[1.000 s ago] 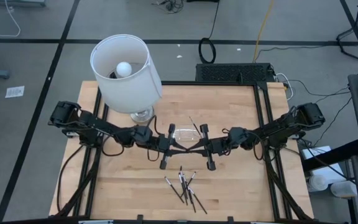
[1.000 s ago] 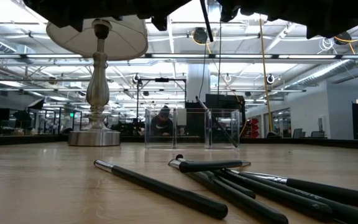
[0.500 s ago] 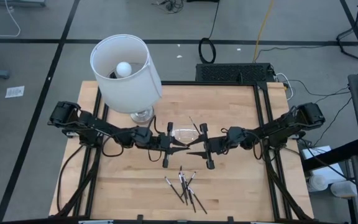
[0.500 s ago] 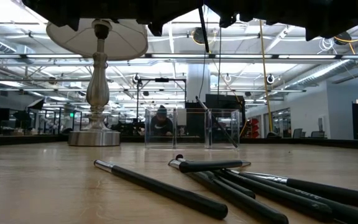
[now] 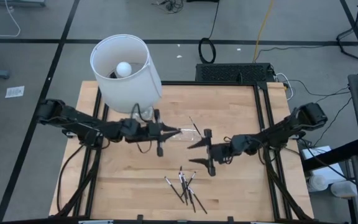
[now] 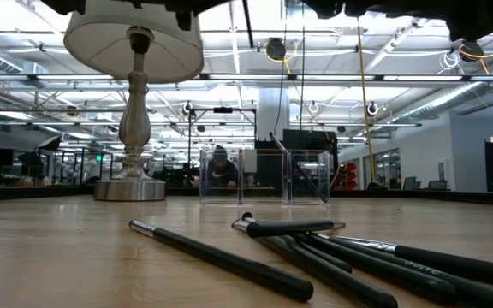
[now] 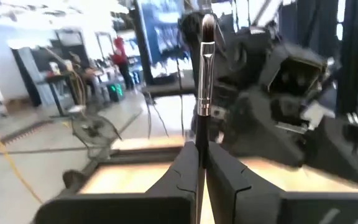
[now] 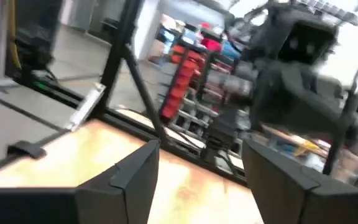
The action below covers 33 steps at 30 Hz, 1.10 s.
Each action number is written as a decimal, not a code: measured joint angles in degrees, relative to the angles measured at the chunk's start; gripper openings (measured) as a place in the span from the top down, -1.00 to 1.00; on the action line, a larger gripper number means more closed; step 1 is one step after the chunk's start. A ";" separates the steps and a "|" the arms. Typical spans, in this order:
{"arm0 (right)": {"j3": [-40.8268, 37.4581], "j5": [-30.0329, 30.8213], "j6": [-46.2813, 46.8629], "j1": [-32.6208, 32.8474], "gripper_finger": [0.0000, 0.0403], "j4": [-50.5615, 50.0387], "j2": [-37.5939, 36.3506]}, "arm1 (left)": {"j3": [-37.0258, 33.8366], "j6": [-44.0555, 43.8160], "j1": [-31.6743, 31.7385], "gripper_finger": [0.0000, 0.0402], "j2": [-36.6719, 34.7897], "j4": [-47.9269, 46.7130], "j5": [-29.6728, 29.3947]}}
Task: Sort items
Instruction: Put the eyeshadow brush into the transparent organizer
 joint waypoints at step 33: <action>-0.64 9.55 2.84 3.07 0.01 -11.87 -2.96 | -23.32 -12.88 5.06 0.94 20.85 47.45 -7.11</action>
